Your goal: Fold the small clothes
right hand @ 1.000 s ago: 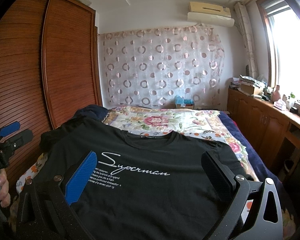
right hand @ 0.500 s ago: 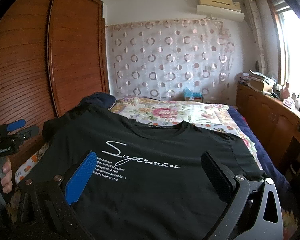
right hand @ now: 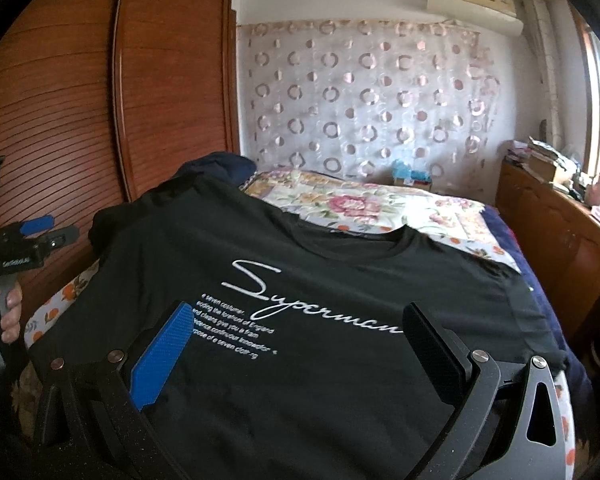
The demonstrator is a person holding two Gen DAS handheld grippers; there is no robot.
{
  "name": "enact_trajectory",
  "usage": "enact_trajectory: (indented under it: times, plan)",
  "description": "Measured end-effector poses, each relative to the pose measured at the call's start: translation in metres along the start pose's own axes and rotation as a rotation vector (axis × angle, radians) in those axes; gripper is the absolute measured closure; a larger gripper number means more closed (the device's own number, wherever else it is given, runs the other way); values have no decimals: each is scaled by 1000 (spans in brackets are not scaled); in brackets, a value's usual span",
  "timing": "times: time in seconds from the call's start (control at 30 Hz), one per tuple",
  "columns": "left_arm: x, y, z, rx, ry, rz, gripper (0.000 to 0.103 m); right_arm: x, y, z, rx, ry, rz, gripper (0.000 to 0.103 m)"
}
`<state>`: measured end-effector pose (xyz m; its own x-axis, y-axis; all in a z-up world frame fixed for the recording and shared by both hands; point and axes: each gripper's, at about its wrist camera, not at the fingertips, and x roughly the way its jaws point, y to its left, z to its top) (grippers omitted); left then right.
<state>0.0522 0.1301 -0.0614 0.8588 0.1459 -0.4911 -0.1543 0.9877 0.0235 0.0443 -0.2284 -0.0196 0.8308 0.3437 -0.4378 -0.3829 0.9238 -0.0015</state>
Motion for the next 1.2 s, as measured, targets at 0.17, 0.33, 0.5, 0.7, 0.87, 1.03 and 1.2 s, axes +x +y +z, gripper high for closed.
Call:
enact_trajectory:
  times: [0.17,0.33,0.5,0.7,0.87,1.03,1.2]
  plan:
    - [18,29,3,-14,27,-14,6,2,-1,0,-13,26,26,0]
    - [37,46,10,-6,67,-18,23,-2,-7,-1,-24,34,37,0]
    - [54,60,17,-25,95,-33,43,-3,-12,3,-24,39,43,0]
    - [76,66,14,-40,151,-71,55,8,2,6,-54,38,46,0]
    - [84,69,15,-42,170,-80,70,27,17,14,-118,67,72,0]
    - [72,66,23,-25,134,-99,98,39,28,24,-153,74,100,0]
    - [51,54,40,13,76,-102,99,36,28,24,-139,64,117,0]
